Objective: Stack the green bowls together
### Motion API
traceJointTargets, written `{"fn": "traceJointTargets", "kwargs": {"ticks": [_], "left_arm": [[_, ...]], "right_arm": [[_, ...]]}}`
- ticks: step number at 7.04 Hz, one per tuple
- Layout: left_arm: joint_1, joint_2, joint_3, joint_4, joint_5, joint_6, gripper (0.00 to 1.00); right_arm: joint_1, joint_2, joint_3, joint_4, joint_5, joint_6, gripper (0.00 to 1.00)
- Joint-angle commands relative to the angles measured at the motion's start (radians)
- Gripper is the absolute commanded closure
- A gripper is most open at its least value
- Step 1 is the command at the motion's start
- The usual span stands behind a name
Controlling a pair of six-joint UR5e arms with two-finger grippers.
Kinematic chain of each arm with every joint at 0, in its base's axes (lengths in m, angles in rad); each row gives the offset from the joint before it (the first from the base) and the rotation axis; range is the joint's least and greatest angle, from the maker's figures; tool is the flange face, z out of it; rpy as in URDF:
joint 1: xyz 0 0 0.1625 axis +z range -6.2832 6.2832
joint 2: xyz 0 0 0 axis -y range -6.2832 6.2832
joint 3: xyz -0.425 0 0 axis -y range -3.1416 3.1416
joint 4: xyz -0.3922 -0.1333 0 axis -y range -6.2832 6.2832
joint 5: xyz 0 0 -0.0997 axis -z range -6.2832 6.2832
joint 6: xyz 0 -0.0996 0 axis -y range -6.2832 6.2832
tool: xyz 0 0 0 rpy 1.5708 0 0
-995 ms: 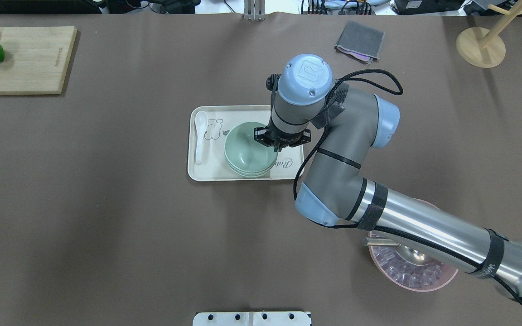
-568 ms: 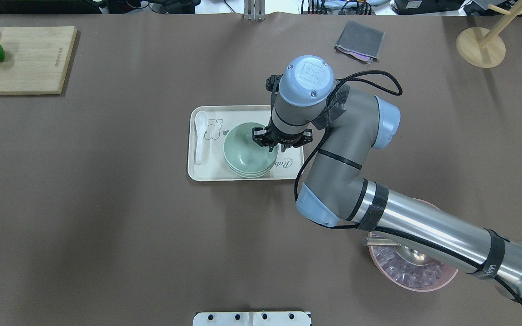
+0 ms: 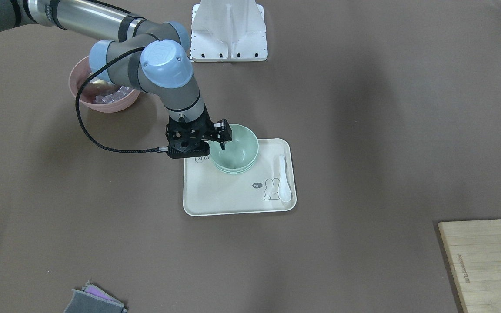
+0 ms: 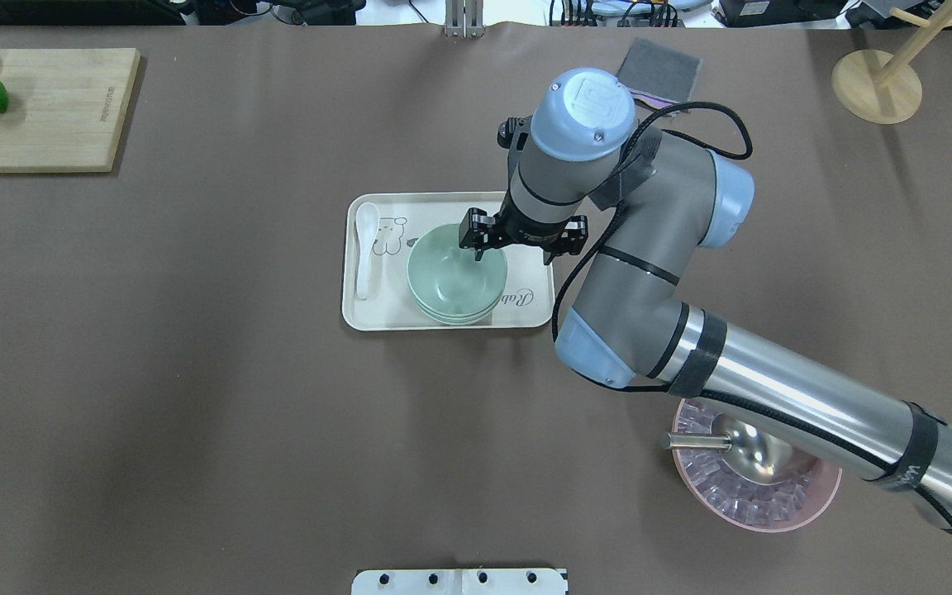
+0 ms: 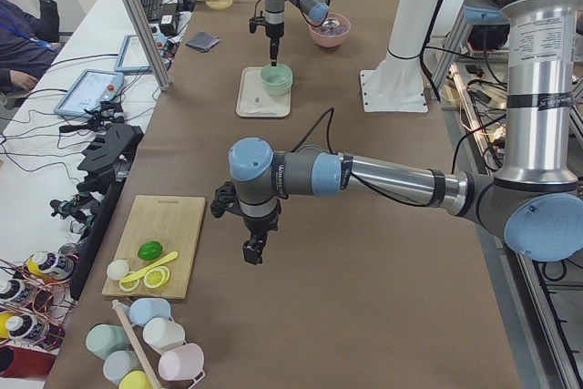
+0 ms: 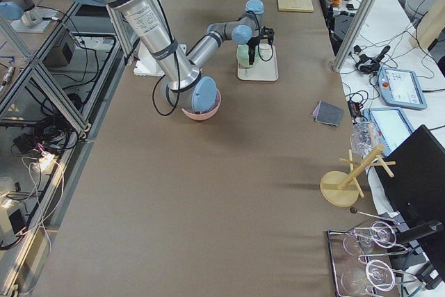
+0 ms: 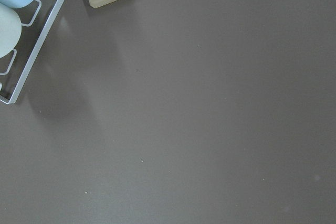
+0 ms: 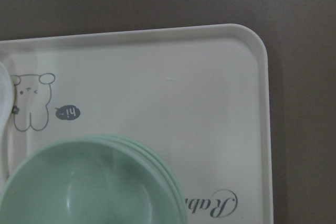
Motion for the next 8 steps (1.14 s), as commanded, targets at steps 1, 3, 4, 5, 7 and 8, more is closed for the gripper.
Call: {"fn": "traceJointTargets", "kwargs": {"ticks": [1, 3, 4, 5, 7, 8], "left_arm": [[0.0, 0.016, -0.001, -0.002, -0.004, 0.002, 0.02], [0.0, 0.03, -0.001, -0.003, -0.004, 0.003, 0.02], [0.0, 0.03, -0.001, -0.002, -0.004, 0.003, 0.02], [0.0, 0.032, -0.002, -0.002, -0.005, 0.005, 0.02], [0.0, 0.032, 0.002, -0.002, -0.004, 0.005, 0.02], [0.0, 0.039, -0.001, -0.002, -0.005, 0.006, 0.02]], "right_arm": [[0.11, -0.086, 0.017, 0.001, 0.166, -0.029, 0.0], [0.222, -0.155, 0.029, -0.002, 0.155, -0.16, 0.0], [0.236, -0.241, 0.067, 0.0, 0.071, -0.216, 0.0], [0.235, -0.36, 0.153, 0.003, -0.073, -0.324, 0.0], [0.236, -0.534, 0.255, 0.003, -0.203, -0.376, 0.0], [0.32, -0.6, 0.252, 0.001, -0.189, -0.385, 0.0]]}}
